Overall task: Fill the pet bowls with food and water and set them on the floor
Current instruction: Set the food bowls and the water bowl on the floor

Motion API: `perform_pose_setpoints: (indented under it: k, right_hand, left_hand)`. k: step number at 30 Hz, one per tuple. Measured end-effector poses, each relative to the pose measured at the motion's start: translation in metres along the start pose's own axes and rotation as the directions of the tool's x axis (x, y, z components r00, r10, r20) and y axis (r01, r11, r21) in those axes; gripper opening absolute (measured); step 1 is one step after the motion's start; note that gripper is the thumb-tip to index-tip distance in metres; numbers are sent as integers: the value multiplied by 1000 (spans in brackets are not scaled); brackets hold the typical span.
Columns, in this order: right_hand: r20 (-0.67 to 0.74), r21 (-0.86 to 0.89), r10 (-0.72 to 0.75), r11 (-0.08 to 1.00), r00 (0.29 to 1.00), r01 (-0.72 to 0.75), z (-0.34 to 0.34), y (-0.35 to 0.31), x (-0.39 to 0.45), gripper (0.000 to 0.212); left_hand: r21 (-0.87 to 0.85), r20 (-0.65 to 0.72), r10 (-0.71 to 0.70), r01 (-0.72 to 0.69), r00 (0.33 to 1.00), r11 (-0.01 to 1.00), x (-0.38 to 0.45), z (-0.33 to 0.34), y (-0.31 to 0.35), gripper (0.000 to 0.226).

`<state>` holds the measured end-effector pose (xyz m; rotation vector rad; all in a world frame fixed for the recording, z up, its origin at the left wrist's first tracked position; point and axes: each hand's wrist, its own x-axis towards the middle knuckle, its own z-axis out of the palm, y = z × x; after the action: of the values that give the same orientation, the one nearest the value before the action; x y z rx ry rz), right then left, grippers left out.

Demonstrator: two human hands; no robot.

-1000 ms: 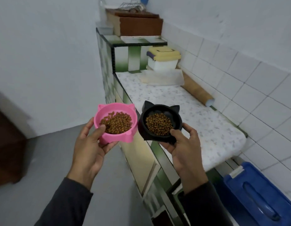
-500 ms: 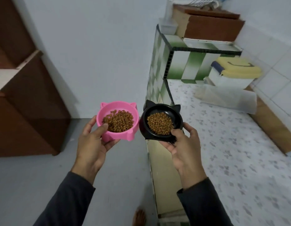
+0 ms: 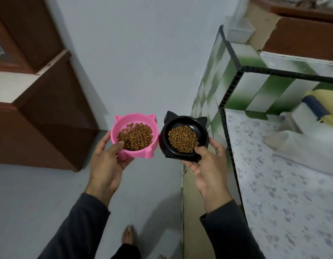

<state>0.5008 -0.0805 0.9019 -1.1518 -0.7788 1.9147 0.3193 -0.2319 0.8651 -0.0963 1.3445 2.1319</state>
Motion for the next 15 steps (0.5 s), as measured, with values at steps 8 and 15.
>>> perform_pose_setpoints:
  k: [8,15]
  right_hand:
    - [2,-24,15,1000,1000,-15,66,8,85,54]
    - [-68,20,28,999,997,-26,130,20,158,56]
  left_hand:
    - [6,-11,0,0,1000,1000,102,17,11,54]
    - [37,-21,-33,34,999,999,197,35,34,54]
